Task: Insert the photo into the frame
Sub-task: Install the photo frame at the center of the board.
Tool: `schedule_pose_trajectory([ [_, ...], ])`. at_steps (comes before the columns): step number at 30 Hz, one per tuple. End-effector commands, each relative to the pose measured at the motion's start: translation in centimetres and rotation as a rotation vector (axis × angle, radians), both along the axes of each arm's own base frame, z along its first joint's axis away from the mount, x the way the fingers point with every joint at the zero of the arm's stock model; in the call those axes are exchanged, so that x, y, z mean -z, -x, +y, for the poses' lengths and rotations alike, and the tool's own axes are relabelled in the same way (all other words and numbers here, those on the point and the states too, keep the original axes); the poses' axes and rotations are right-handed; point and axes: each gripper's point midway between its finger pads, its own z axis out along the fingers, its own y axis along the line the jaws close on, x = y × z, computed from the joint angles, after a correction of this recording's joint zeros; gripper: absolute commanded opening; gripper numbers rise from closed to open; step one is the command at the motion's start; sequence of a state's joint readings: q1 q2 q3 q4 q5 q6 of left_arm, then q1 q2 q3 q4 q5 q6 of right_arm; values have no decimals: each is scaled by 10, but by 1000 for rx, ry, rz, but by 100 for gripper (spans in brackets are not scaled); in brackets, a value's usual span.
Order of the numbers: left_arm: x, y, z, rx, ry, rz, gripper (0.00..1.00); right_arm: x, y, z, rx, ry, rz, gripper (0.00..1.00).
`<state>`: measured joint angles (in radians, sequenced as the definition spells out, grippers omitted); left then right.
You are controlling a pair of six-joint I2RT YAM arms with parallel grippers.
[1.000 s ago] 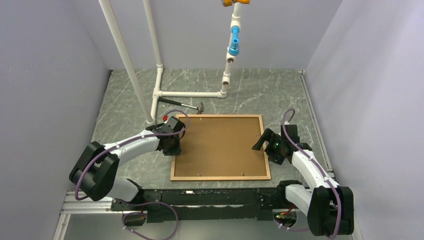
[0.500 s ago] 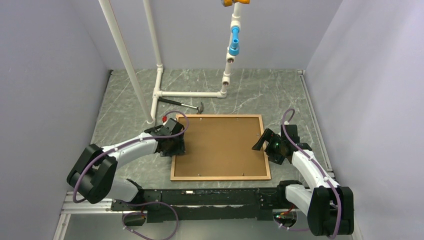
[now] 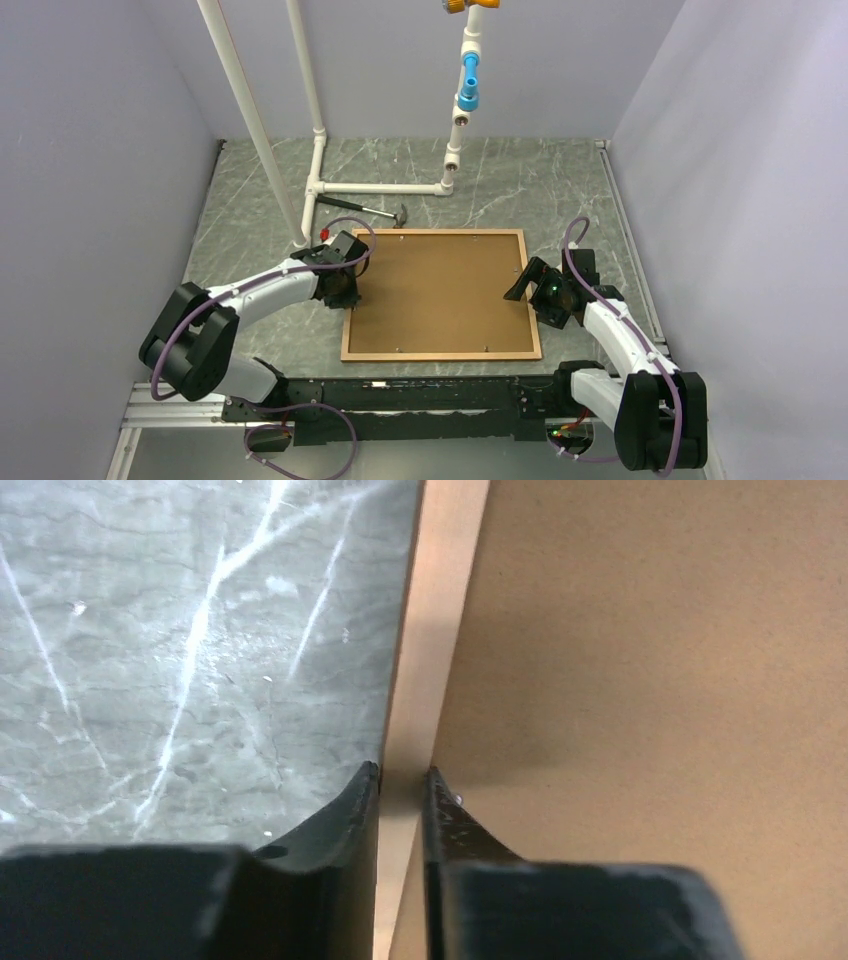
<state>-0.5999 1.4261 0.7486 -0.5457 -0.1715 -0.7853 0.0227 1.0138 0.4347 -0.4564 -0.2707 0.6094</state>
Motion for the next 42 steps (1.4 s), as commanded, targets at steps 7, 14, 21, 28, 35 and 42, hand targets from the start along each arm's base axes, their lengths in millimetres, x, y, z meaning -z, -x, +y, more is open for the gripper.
schedule_pose_trajectory([
  [7, 23, 13, 4, 10, -15, 36, 0, -7, -6, 11, -32, -51, -16, 100],
  [14, 2, 10, -2, 12, 44, -10, 47, -9, -11, 4, -32, -7, -17, 100],
  [21, -22, 8, -5, -6, 140, -50, 92, -16, -20, -1, -44, 32, -34, 100],
  [28, -35, 14, -13, 8, 269, -95, 97, -26, -42, -12, -45, 107, -57, 100],
  [35, -33, 20, -16, 19, 298, -85, 99, -28, -69, -31, -23, 216, -34, 100],
  [42, -25, 25, -14, 24, 300, -70, 99, -19, -90, -40, -27, 287, 7, 97],
])
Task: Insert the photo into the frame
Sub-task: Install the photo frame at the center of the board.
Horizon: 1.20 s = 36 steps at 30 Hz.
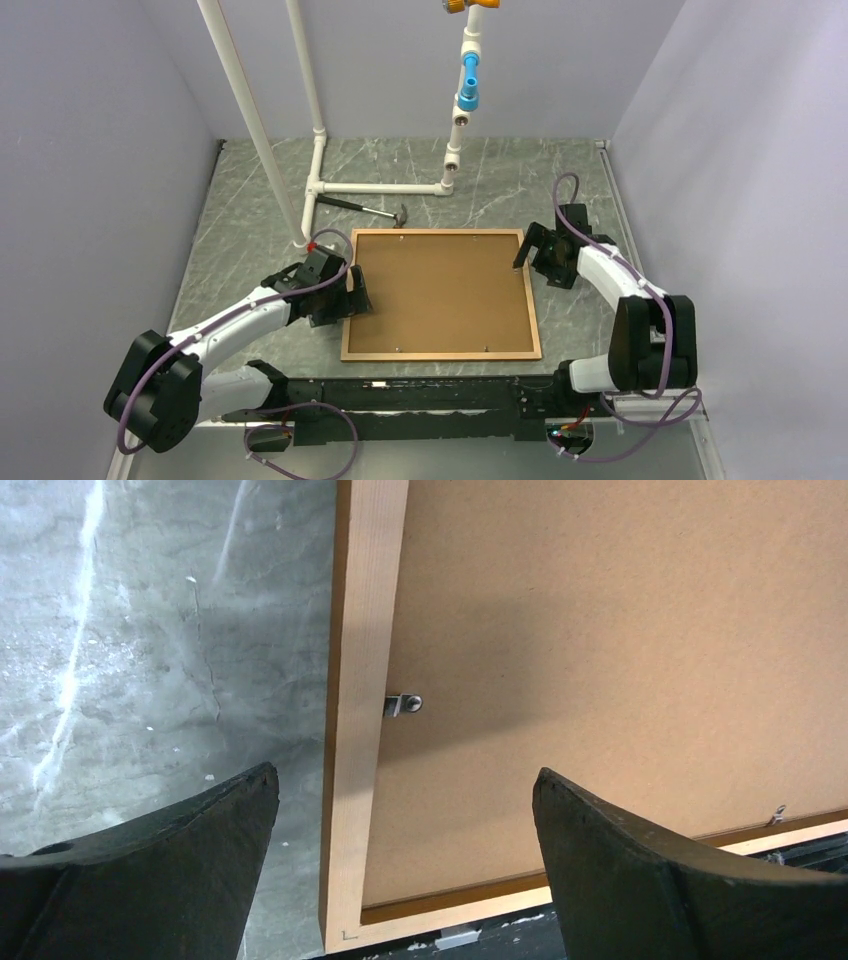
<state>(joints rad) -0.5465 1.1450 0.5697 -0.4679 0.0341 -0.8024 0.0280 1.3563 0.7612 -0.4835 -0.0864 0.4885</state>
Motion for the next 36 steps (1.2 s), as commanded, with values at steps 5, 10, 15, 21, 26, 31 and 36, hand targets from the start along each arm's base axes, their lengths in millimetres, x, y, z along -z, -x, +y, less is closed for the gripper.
schedule_pose_trajectory([
  [5, 1, 1, -7, 17, 50, -10, 99, 9, -22, 5, -75, 98, 32, 96],
  [10, 3, 1, -8, 23, 54, -3, 99, 27, -23, 8, -104, 176, 93, 93],
  [15, 5, 1, -8, 21, 47, 0, 99, 37, -21, 3, -104, 228, 122, 81],
  [21, 7, 2, -5, 18, 37, 2, 99, 48, -16, 2, -109, 234, 148, 51],
  [26, 9, 3, -5, 17, 31, 7, 99, 51, -14, 2, -108, 233, 154, 20],
  [31, 10, 3, -5, 20, 31, 8, 99, 49, -16, 2, -113, 233, 150, 0],
  [36, 10, 3, -3, 17, 21, 8, 99, 44, -17, 3, -116, 230, 142, 0],
])
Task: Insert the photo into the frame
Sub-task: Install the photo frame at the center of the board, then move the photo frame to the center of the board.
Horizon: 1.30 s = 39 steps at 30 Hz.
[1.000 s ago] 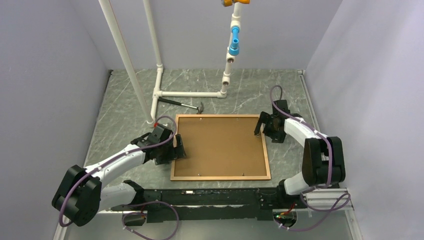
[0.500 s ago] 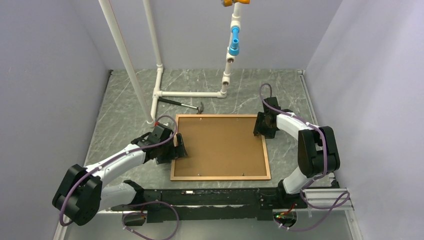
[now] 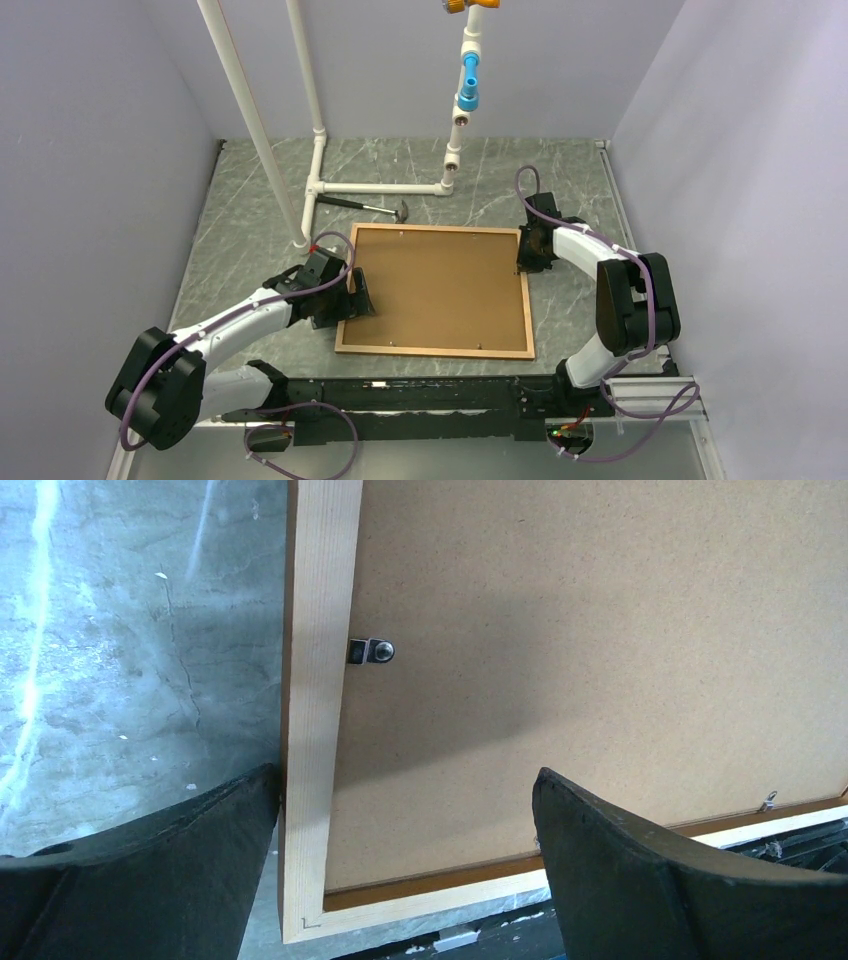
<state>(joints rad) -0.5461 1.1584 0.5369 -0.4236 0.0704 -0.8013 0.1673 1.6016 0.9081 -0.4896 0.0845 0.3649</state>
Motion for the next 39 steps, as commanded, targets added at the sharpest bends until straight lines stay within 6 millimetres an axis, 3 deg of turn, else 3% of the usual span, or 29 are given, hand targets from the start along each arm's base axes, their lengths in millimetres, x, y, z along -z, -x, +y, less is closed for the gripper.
schedule_pose_trajectory([
  [1, 2, -2, 2, -4, -7, -11, 99, 14, 8, -6, 65, 17, 46, 0],
  [3, 1, -1, 4, -7, -15, -13, 99, 8, 6, -5, 62, 8, 33, 5],
  [6, 0, -2, 7, -9, -28, -21, 99, -7, 1, -2, 59, -7, -5, 43],
  [9, -2, -3, 12, -19, -50, -30, 99, -24, -3, 2, 51, -34, -46, 69],
  [15, -17, -4, 19, 19, -86, -108, 99, -41, 5, 9, 35, -106, -80, 94],
  [22, -41, -3, 12, 93, -73, -216, 99, -40, 40, 20, 18, -219, -58, 100],
  [29, -64, 1, 4, 119, -22, -279, 100, -19, 76, 33, 16, -306, 10, 100],
  [33, -92, 3, -4, 132, 46, -359, 99, -16, 78, 45, -3, -331, 26, 100],
  [39, -134, 7, -12, 148, 170, -488, 99, -25, 61, 74, -44, -355, 7, 100],
])
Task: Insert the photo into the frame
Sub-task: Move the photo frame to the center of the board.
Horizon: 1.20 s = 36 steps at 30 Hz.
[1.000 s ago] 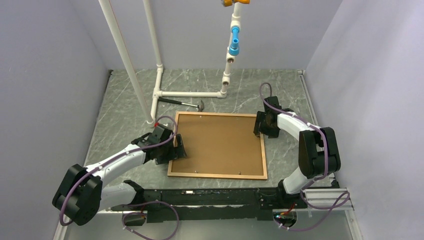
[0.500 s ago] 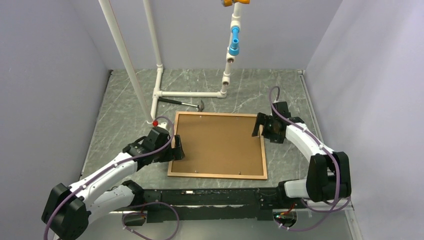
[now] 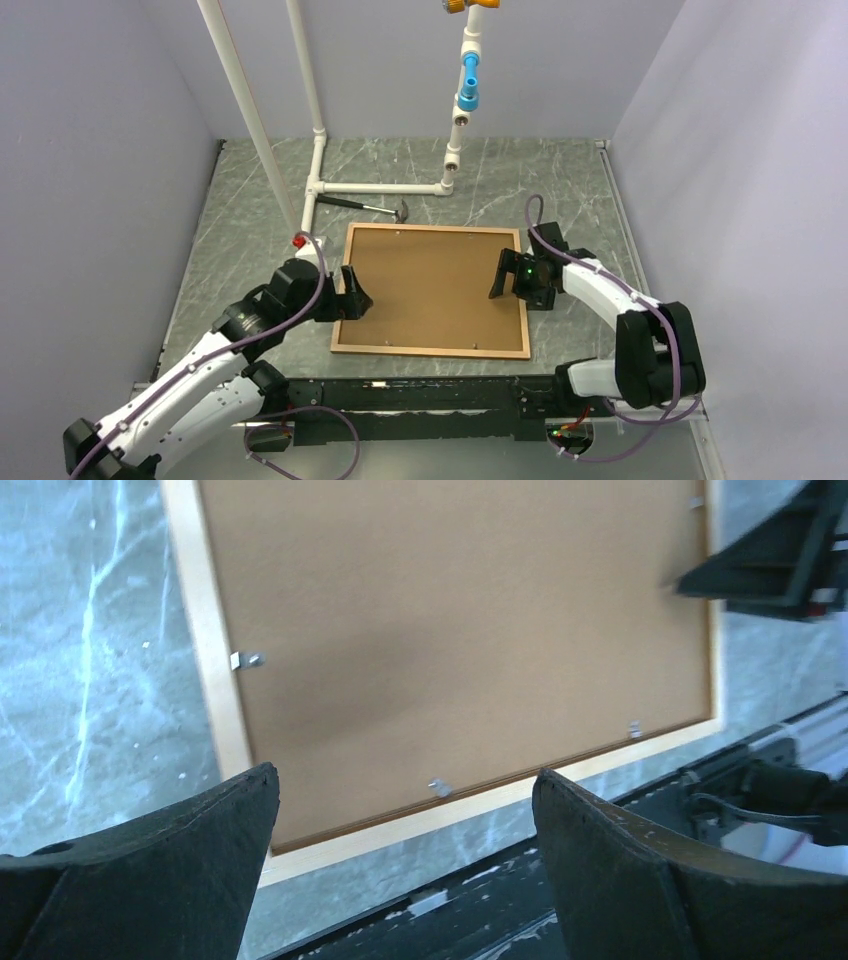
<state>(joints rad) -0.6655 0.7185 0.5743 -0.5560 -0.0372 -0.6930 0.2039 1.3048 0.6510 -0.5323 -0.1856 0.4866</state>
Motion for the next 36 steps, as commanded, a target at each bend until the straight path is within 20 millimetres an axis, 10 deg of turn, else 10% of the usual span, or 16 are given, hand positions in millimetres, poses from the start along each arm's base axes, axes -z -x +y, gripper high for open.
schedule_pose_trajectory([
  [1, -47, -3, -11, 34, 114, -128, 99, -21, -31, 33, -16, -70, -63, 100],
  [8, -55, 3, -15, 66, 151, -147, 99, -27, -39, 68, -61, -78, -71, 100],
  [13, -51, 8, -22, 106, 157, -134, 99, -32, -29, 56, -65, -33, -95, 100],
  [25, -37, 27, -62, 320, 168, -124, 99, -12, 52, 35, -46, -44, 66, 99],
  [36, -10, 47, -102, 430, 128, -32, 99, 15, 97, 24, -39, -29, 170, 59],
])
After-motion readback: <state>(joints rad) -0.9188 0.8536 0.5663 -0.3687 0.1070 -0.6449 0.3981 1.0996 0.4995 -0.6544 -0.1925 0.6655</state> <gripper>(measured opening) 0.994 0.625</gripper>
